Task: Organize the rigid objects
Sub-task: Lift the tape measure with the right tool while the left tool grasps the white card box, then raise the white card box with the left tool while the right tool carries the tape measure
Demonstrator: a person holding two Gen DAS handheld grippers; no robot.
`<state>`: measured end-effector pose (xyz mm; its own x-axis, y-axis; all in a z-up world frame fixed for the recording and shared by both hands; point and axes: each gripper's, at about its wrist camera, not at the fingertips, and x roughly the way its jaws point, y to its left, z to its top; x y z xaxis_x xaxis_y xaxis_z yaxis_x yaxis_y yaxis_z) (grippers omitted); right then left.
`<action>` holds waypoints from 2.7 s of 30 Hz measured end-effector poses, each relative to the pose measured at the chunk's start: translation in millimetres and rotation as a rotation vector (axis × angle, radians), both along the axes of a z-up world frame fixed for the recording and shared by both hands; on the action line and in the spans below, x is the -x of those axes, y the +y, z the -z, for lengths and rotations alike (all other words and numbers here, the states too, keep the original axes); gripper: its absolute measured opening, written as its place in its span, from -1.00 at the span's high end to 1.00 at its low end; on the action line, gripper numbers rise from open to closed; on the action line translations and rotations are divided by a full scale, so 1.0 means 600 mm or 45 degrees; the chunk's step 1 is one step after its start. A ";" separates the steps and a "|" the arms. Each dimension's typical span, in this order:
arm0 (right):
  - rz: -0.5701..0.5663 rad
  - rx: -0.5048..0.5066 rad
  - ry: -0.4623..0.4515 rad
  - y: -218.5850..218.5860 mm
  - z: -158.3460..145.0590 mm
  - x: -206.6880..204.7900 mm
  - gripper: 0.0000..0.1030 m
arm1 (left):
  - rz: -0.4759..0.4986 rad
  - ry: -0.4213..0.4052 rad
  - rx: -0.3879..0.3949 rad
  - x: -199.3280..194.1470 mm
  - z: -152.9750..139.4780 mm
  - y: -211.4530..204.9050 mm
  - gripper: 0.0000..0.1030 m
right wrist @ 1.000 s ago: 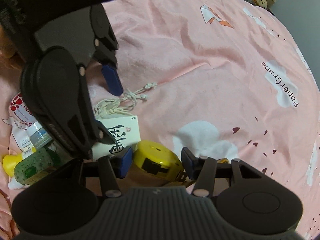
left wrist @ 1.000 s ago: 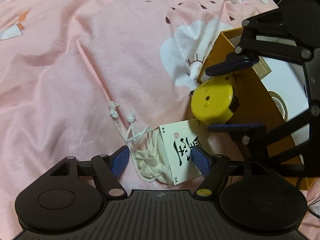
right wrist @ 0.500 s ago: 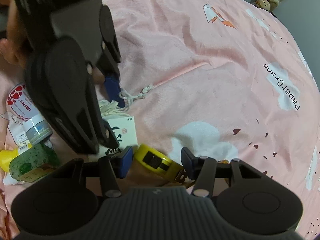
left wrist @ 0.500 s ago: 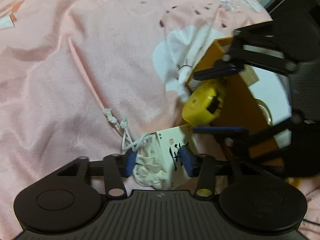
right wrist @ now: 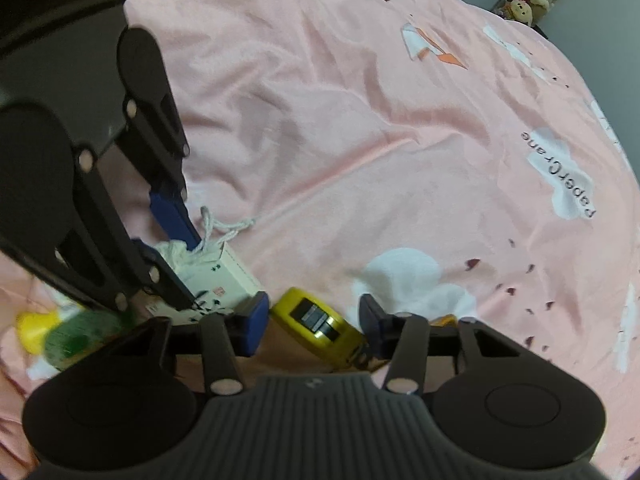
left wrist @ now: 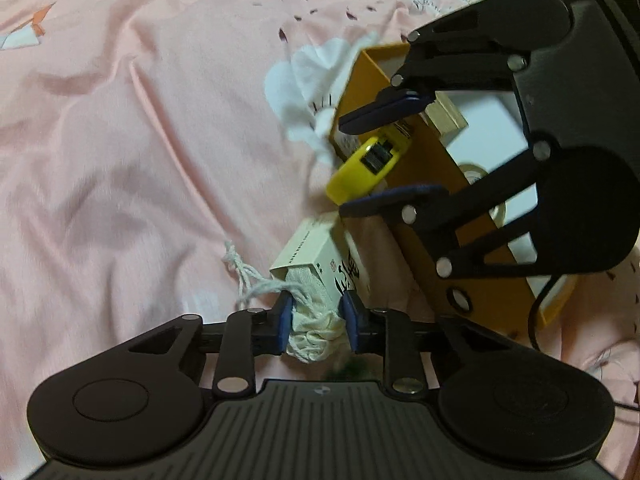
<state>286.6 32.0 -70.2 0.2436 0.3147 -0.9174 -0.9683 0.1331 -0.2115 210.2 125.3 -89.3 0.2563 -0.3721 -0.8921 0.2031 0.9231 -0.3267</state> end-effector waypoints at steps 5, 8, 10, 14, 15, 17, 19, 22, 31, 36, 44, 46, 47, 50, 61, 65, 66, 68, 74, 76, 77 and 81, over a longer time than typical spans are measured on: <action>-0.030 -0.009 0.075 0.003 0.001 0.028 0.64 | -0.126 0.092 -0.059 0.026 0.021 0.014 0.53; -0.054 0.015 0.056 0.008 0.014 0.041 0.87 | -0.191 0.117 0.005 0.023 0.024 0.035 0.48; -0.039 0.011 0.065 0.007 0.013 0.040 0.86 | -0.184 0.082 0.004 0.022 0.013 0.040 0.45; -0.003 0.001 0.118 0.002 0.000 0.023 0.69 | -0.042 -0.087 -0.112 0.025 -0.023 0.026 -0.25; -0.008 0.010 0.124 0.001 -0.002 0.020 0.56 | 0.007 -0.122 -0.134 0.020 -0.029 0.019 -0.35; -0.045 0.043 0.128 0.000 -0.001 0.021 0.51 | 0.081 -0.145 -0.154 0.008 -0.029 0.010 -0.36; -0.077 0.068 0.145 0.000 0.003 0.026 0.51 | 0.122 -0.138 -0.165 -0.008 -0.020 0.003 -0.36; -0.118 0.099 0.163 0.001 0.012 0.031 0.42 | 0.190 -0.094 -0.162 -0.020 -0.004 -0.004 -0.36; -0.216 0.192 0.172 0.004 0.038 0.031 0.04 | 0.201 0.095 -0.048 -0.052 0.046 -0.002 -0.42; -0.250 0.235 0.199 0.010 0.053 0.029 0.05 | 0.174 0.094 -0.063 -0.047 0.034 -0.010 -0.13; -0.277 0.290 0.184 0.017 0.067 0.032 0.05 | 0.139 0.091 0.030 -0.030 0.018 -0.017 0.10; -0.278 0.303 0.173 0.021 0.071 0.033 0.06 | 0.123 0.099 0.014 -0.034 0.032 -0.024 0.17; -0.278 0.309 0.164 0.022 0.073 0.034 0.07 | 0.103 0.115 0.035 -0.036 0.038 -0.025 0.25; -0.270 0.313 0.136 0.025 0.075 0.041 0.07 | 0.099 0.107 0.036 -0.029 0.031 -0.028 0.34; -0.136 0.291 0.126 0.041 0.088 0.053 0.08 | -0.014 0.031 -0.044 0.008 -0.038 0.013 0.41; -0.105 0.248 0.108 0.037 0.066 0.061 0.44 | -0.068 0.025 -0.078 0.015 -0.046 0.022 0.41; -0.102 0.238 0.093 0.035 0.059 0.064 0.50 | -0.080 0.040 -0.089 0.016 -0.046 0.023 0.41; -0.079 0.222 0.063 0.031 0.046 0.071 0.56 | -0.073 0.067 -0.096 0.014 -0.039 0.016 0.40; -0.029 0.228 0.029 0.031 0.054 0.076 0.54 | -0.075 0.071 -0.127 0.000 -0.007 0.004 0.40; -0.040 0.239 0.003 0.035 0.060 0.087 0.46 | -0.051 0.083 -0.149 -0.002 0.003 -0.001 0.39; -0.040 0.237 -0.011 0.033 0.068 0.088 0.46 | -0.045 0.080 -0.159 -0.001 0.004 -0.002 0.40; -0.026 0.200 -0.035 0.023 0.066 0.088 0.46 | -0.046 0.047 -0.167 0.008 -0.003 -0.008 0.40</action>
<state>233.9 45.9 -109.8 0.2643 0.1731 -0.9488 -0.9640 0.0765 -0.2546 205.6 120.7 -87.4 0.2335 -0.2429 -0.9415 0.1588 0.9648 -0.2095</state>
